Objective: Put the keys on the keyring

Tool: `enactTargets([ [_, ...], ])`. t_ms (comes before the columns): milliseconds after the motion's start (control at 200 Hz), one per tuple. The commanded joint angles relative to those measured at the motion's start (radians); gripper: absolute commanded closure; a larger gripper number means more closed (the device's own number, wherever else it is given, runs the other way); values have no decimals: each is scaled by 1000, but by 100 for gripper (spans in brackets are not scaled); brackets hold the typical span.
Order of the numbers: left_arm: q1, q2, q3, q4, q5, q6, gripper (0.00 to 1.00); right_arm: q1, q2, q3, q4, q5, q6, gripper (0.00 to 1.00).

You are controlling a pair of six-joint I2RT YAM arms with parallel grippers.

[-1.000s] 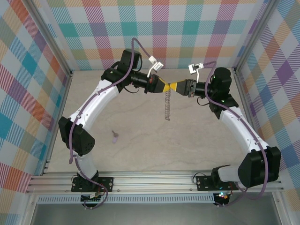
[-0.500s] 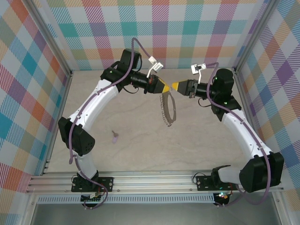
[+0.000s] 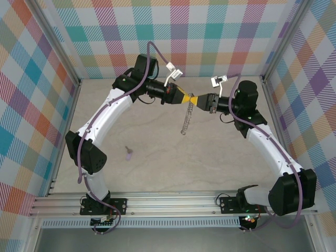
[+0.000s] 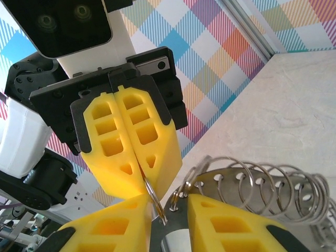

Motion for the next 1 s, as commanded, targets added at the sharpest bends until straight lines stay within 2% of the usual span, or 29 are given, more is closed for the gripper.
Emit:
enactTargets([
  [0,7,10,49,-16,43,17,100,9,-10,0,48,-14,11,76],
  [285,8,13,55,-24,54,20,100,19,8,10,81,-7,31,83],
  [450,7,13,56,-30,56,20,100,30,16,8,105,-4,42,100],
  [555,8,4,57,-19,21,1,100,32,8,5,91,29,27,100],
  [645,11,-28,28,38,-66,-59,84,30,-9,-4,81,82,9,100],
  [685,14,-49,-2,83,-117,-107,73,30,-16,-12,89,105,10,100],
  [790,25,-139,-127,256,-244,-256,61,29,-34,-34,138,148,24,100],
  [915,27,-239,-280,422,-363,-390,58,29,-47,-64,239,173,64,100],
  [995,27,-288,-372,536,-393,-474,59,29,-54,-91,329,192,105,100],
])
